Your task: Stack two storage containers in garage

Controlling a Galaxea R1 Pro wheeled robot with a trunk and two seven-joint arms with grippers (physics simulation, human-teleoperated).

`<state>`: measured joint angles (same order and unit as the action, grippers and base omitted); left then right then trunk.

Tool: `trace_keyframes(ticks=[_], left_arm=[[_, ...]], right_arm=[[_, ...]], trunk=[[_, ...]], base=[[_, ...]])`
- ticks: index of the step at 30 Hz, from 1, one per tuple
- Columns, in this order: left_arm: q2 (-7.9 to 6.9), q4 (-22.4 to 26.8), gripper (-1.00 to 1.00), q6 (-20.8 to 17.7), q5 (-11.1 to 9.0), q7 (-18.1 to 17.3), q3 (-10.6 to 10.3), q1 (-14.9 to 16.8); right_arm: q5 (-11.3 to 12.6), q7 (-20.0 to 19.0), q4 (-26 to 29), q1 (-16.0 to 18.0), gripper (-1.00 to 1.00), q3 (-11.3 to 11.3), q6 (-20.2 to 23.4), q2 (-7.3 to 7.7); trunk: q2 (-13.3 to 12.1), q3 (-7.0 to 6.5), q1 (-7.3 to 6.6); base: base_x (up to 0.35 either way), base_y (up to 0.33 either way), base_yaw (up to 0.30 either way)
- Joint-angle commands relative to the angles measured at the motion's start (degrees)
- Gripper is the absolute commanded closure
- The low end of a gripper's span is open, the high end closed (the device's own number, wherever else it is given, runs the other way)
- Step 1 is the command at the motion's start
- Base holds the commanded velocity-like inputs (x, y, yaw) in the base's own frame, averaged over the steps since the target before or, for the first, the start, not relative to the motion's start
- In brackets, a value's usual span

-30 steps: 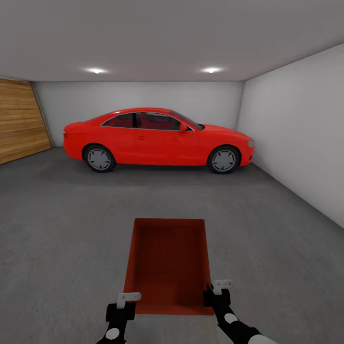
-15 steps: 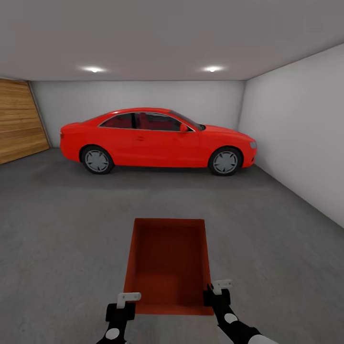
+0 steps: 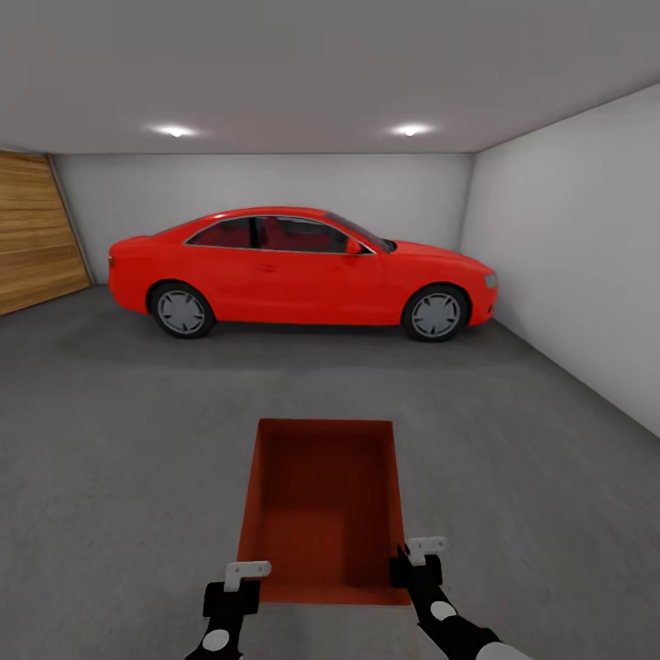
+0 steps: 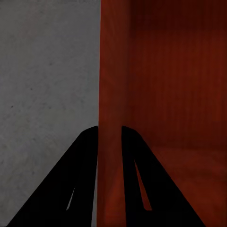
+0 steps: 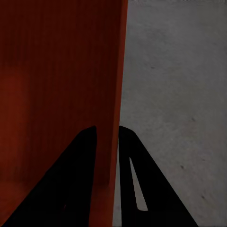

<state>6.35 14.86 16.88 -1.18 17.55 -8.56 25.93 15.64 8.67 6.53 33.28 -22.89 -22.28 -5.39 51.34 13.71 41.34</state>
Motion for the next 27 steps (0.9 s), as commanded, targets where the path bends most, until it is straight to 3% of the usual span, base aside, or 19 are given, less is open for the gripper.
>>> trace_keyframes(ticks=[1, 19, 27], left_arm=[[-0.02, 0.78, 1.00, 3.60, -5.24, 1.88, 1.70, 0.09], [-0.02, 0.78, 1.00, 3.57, -5.24, 1.88, 1.63, 0.09], [-0.02, 0.78, 1.00, 3.60, -5.24, 1.88, 1.62, 0.09]], right_arm=[[1.48, 2.49, -0.73, 0.03, 1.00, 2.67, -0.04, 0.03], [1.41, 2.49, -0.73, 0.03, 1.00, 2.67, -0.13, 0.03], [1.49, 2.58, -0.73, 0.03, 1.00, 2.76, -0.13, -0.02]], trunk=[[0.05, 0.08, 0.04], [0.05, 0.07, 0.04], [0.05, -0.08, 0.04]], base=[[0.322, 0.000, 0.000], [0.322, 0.000, -0.003], [0.322, 0.000, -0.215]])
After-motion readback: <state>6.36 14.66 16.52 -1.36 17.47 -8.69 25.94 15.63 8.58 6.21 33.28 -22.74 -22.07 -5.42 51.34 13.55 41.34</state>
